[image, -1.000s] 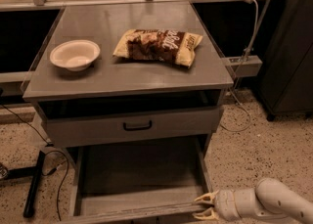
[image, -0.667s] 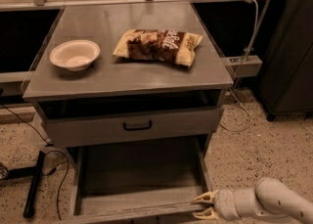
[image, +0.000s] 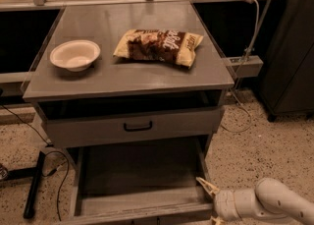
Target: Open middle drawer
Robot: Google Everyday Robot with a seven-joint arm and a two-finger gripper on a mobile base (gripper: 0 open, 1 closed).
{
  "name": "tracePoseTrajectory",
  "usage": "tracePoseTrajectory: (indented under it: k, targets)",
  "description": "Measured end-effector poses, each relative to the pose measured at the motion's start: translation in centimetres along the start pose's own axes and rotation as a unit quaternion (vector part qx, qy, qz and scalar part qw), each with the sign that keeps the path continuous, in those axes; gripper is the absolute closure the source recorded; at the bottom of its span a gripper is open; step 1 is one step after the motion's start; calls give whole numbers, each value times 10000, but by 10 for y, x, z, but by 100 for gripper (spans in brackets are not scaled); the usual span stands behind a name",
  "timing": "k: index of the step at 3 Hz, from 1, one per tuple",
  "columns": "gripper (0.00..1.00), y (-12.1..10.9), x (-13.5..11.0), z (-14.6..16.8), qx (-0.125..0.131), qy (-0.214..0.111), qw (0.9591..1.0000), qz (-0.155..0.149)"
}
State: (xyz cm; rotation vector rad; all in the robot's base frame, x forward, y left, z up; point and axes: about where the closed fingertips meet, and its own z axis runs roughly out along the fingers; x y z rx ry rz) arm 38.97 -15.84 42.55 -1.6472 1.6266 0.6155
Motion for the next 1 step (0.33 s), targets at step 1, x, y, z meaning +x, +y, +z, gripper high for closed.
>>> tracePoseTrajectory:
  k: [1]
  targets:
    - [0,0,0,0,0,0,10000,0]
